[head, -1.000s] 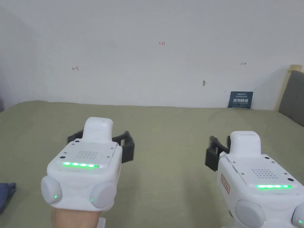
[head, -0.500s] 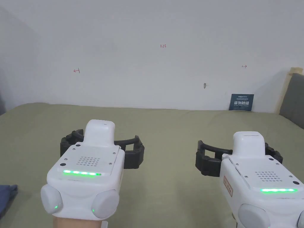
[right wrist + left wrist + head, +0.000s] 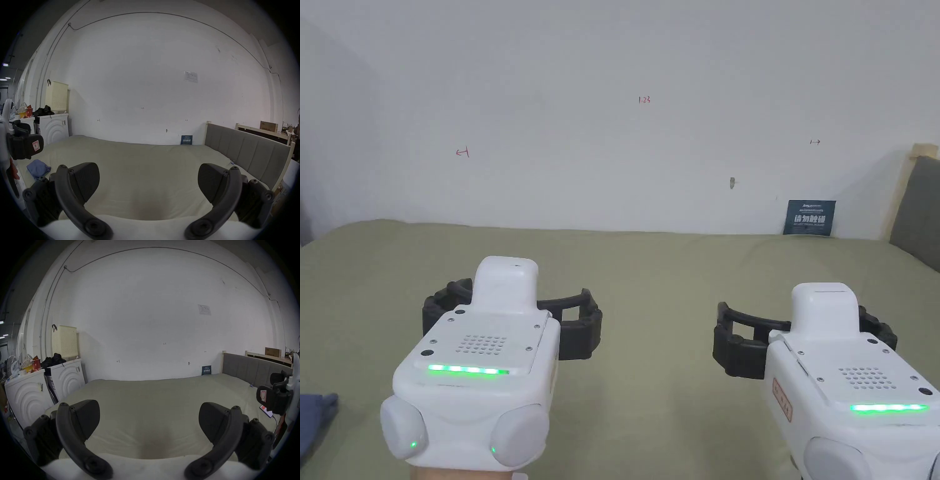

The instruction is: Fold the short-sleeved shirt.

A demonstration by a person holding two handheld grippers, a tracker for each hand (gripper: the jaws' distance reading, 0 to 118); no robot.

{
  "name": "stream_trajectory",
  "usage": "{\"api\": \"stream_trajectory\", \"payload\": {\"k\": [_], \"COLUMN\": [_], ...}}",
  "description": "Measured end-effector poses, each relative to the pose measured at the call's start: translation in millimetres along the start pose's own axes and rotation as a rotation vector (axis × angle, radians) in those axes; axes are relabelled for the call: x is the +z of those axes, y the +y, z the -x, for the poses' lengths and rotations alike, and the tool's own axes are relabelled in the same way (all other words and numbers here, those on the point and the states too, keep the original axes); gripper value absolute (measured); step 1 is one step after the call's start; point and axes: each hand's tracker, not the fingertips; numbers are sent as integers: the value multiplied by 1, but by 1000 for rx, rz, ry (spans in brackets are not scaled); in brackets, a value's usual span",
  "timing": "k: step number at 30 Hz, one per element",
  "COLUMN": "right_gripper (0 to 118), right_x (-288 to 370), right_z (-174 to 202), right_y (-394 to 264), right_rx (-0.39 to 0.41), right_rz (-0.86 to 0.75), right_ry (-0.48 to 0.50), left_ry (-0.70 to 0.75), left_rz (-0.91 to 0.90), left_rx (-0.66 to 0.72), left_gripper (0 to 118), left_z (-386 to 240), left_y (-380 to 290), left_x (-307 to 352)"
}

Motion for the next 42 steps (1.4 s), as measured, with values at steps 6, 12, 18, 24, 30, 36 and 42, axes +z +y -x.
{"api": "stream_trajectory", "payload": {"k": [6,12,18,24,30,36,42], "right_gripper": [118,118,118,118,118,118,118], "right_x": [-1,-1,-6,-6,-6,-5,-5], "right_z": [-1,0,4,2,11,11,7], "right_y": [1,2,2,5,10,11,10], "right_rx": [-7,2,0,-24,-30,15,-2], "right_rz": [-1,-5,11,63,121,109,120], "right_ry": [7,10,-29,43,-34,-16,-7], "left_ry": [-16,-14,-19,-22,-27,-34,-41], "left_rz": [-5,-9,3,12,33,37,41], "left_rx": [-10,2,7,16,27,25,21], "left_gripper": [118,118,118,118,118,118,118], "left_z": [-3,-1,2,1,-1,-3,-4], "left_y": [0,1,0,2,4,5,5], "left_x": [0,0,1,2,1,2,3]}}
